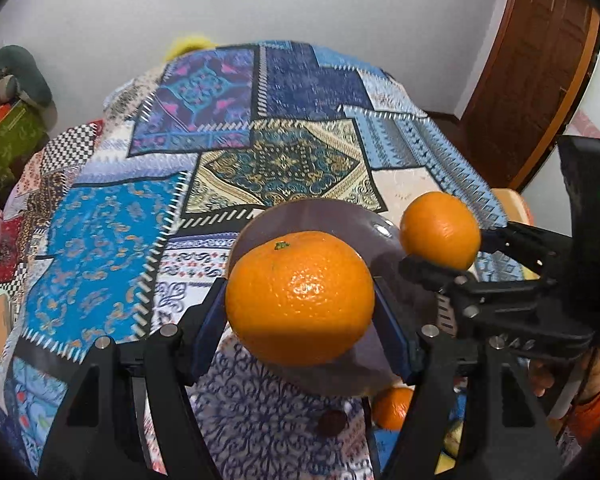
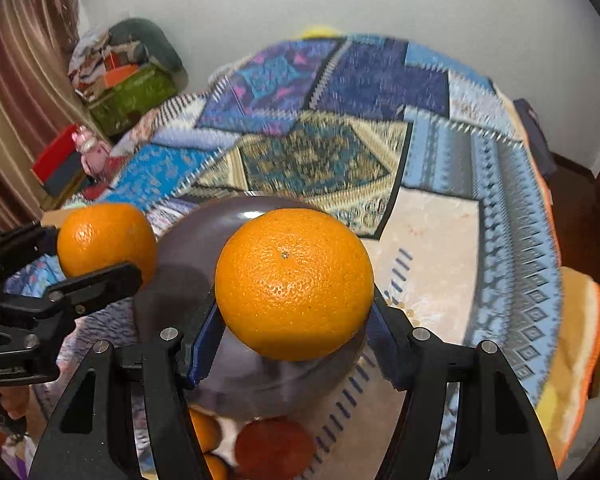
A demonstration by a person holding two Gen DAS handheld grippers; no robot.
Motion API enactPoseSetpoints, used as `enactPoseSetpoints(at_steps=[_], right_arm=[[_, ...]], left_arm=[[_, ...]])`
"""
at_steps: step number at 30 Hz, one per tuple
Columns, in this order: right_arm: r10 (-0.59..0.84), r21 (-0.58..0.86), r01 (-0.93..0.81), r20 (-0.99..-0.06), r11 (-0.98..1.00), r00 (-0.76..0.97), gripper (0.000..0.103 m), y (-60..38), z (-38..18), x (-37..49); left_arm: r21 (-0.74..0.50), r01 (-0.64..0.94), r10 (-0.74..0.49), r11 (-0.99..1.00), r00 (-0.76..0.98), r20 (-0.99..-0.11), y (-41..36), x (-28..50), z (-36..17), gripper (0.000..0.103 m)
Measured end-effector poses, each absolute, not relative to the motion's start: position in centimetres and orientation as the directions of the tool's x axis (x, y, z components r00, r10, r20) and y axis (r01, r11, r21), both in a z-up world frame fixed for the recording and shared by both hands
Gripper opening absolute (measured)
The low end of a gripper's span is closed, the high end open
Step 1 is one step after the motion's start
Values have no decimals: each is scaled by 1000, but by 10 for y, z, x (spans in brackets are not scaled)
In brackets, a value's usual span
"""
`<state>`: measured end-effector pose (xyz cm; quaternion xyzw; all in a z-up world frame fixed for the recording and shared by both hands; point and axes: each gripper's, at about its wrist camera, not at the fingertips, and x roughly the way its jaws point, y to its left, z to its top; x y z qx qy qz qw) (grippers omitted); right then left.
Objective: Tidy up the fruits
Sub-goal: 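Lower both oranges onto the purple plate and open both grippers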
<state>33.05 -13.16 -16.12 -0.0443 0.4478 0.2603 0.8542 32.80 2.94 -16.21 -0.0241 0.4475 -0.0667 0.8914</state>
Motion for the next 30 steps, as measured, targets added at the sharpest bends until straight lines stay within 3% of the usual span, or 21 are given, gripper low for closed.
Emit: enactPoseSetpoints(at_steps=[18,30], right_arm=[[379,162,-546,-871,822,312,62,-108,-201,347],[354,117,-571,-877,813,324,65,-104,-195,334]], left_arm=[[-143,133,-192,981,507,-841,36,362,-207,69],[-85,191,-180,978,565,-805,20,343,-180,70]])
